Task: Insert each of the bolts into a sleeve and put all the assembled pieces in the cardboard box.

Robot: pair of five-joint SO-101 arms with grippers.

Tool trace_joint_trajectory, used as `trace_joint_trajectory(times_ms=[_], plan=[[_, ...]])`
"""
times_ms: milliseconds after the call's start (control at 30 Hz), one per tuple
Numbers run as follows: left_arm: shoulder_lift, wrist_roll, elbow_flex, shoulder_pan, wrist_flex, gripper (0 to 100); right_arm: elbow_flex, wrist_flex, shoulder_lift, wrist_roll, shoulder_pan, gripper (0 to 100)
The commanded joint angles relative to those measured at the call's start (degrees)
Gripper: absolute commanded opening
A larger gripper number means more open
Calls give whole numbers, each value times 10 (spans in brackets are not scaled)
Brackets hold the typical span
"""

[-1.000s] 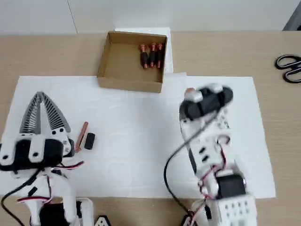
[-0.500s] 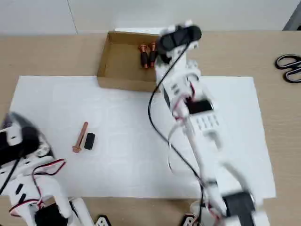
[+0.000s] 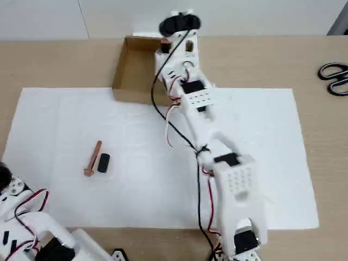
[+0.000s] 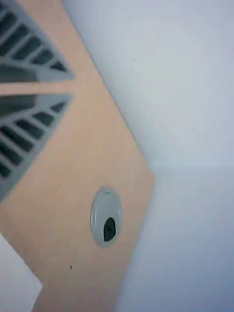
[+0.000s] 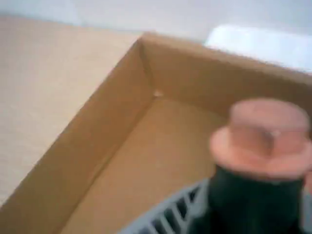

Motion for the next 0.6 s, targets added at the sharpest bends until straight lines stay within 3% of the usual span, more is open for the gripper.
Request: trace_joint_trajectory(times_ms=[0, 233, 500, 567], plan=[[-7, -4, 14, -5, 1, 6, -150, 22, 62, -6, -14, 3], [-7, -4, 42, -5, 1, 6, -307, 55, 189, -6, -20, 4], [-7, -4, 42, -4, -1, 6, -387, 89, 265, -5, -16, 13], [-7, -4, 42, -4, -1, 6, -392, 112, 266, -5, -19, 58]])
